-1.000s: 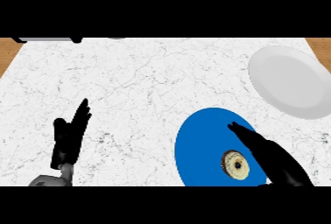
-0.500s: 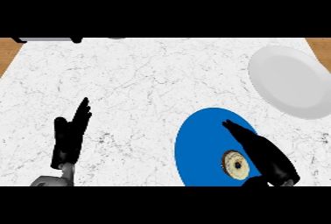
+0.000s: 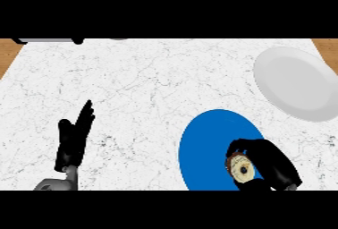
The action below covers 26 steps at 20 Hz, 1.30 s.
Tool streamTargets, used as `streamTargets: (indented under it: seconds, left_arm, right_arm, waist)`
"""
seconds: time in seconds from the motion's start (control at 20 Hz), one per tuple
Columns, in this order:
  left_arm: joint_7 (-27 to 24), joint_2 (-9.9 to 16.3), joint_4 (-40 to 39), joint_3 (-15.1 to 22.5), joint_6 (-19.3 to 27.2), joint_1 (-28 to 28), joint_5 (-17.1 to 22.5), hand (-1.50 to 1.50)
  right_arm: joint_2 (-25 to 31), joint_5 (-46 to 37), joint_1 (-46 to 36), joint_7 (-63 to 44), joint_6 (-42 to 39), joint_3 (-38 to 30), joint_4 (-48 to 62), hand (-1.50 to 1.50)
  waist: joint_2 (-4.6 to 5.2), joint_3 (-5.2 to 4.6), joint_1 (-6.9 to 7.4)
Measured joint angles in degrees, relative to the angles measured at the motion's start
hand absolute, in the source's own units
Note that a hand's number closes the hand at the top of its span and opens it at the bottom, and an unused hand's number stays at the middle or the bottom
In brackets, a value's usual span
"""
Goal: Pick the cupcake from the plate and place it in the plate
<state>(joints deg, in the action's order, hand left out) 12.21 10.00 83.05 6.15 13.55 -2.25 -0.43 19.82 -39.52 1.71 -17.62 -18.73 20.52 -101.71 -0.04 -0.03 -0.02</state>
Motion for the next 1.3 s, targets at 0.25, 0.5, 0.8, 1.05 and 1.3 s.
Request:
streamTargets:
  seconds: [0.25, 0.5, 0.8, 1.05, 1.3]
  left_arm:
    - [-0.21, 0.50, 1.40, -1.46, -2.02, 1.41, 0.54, 0.00]
    - [-0.04, 0.01, 0.99, -1.63, -1.96, 0.65, 0.06, 0.00]
    - [-1.00, -0.37, -0.64, -1.46, -2.63, -0.87, -0.34, 0.00]
    - [-1.28, -1.04, -1.59, -1.69, -2.40, -1.16, -0.70, 0.00]
    - [-0.33, -1.18, -0.08, -1.51, -2.17, -0.46, -1.08, 0.00]
  right_arm:
    - [-0.32, -4.08, 0.80, 0.70, 2.14, -1.09, -1.48, 1.50]
    - [-0.75, -7.69, -2.65, 0.02, 7.12, -5.40, -0.55, 1.50]
    - [-2.31, -9.31, -21.92, -0.24, 10.44, -13.20, 17.50, 1.50]
    - [-2.64, -10.51, -31.31, 2.63, 16.78, -17.79, 26.52, 1.50]
    - [-1.70, -13.43, -35.89, 0.47, 24.23, -22.12, 27.71, 1.50]
  waist:
    - [-0.01, 0.02, -0.01]
    - [0.03, 0.02, 0.05]
    - [0.54, 0.05, 1.67]
    - [0.38, 0.04, 1.18]
    - [0.17, 0.04, 0.84]
